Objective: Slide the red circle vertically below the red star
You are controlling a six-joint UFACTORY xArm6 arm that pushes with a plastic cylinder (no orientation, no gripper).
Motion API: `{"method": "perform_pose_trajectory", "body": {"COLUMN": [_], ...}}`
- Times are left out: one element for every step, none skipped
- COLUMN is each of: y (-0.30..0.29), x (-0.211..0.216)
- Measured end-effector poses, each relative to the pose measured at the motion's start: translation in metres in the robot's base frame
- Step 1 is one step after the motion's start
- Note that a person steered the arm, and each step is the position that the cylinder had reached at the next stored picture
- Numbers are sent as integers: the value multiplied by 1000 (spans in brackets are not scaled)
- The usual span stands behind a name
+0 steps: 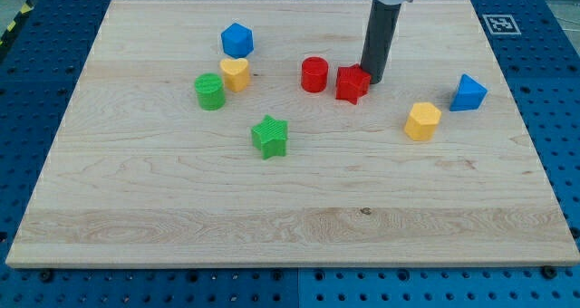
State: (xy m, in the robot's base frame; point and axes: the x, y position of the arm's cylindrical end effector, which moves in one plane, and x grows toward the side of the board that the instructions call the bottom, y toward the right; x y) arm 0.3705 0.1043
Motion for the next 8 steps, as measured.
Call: {"method": "perform_pose_trajectory", "body": {"y": [-24, -51, -70, -79, -79, -79, -79, -79], "x": [-21, -51, -62, -57, -16, 23, 51, 74]}}
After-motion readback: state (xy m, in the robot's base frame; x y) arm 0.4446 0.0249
